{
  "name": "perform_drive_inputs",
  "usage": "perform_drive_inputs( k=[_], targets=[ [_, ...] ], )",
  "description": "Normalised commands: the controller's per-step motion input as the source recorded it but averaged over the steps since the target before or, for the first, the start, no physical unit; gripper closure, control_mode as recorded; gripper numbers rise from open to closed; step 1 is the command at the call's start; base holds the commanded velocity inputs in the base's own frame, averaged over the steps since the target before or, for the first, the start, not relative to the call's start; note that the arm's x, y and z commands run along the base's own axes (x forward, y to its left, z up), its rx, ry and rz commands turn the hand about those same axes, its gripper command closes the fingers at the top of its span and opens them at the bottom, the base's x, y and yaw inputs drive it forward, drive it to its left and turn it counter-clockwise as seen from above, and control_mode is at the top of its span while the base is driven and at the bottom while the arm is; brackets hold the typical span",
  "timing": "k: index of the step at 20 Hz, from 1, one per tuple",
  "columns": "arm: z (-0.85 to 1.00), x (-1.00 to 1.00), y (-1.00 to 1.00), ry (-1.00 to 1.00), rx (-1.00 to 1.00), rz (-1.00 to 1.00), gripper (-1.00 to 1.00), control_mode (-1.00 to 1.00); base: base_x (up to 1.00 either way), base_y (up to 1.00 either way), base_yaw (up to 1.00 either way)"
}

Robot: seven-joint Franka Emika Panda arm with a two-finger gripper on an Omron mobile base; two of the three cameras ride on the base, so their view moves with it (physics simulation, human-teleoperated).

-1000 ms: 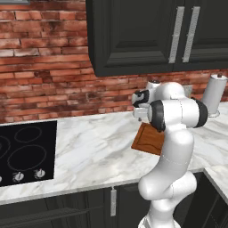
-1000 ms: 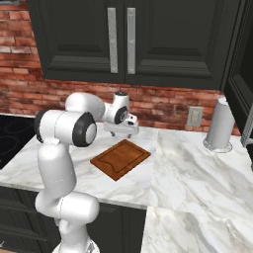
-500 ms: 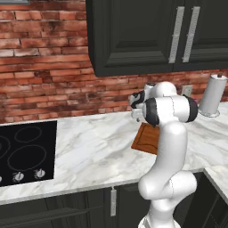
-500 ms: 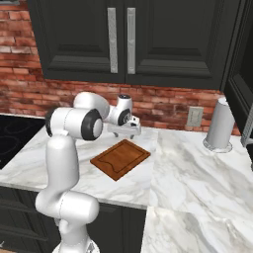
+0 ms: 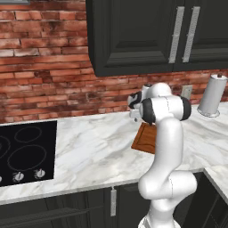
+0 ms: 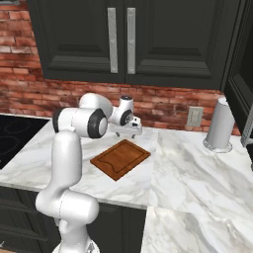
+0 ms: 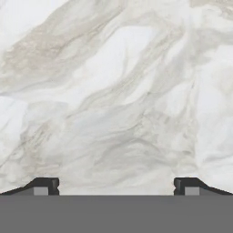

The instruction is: Move the cutting board and knife to the sink. Then move spray from the cabinet to the counter.

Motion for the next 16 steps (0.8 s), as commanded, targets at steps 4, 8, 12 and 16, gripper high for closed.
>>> perform_drive_inputs(
  k=[4, 8, 12, 16],
  targets=[
    [-0.15, 0.16, 0.00, 0.00, 0.00, 0.00, -1.00, -1.00, 0.00, 0.00, 0.00],
    [-0.18, 0.09, 0.00, 0.00, 0.00, 0.00, -1.00, -1.00, 0.00, 0.00, 0.00],
    [-0.21, 0.03, 0.00, 0.00, 0.00, 0.00, -1.00, -1.00, 0.00, 0.00, 0.00],
    [-0.19, 0.00, 0.00, 0.00, 0.00, 0.00, -1.00, -1.00, 0.00, 0.00, 0.00]
  ],
)
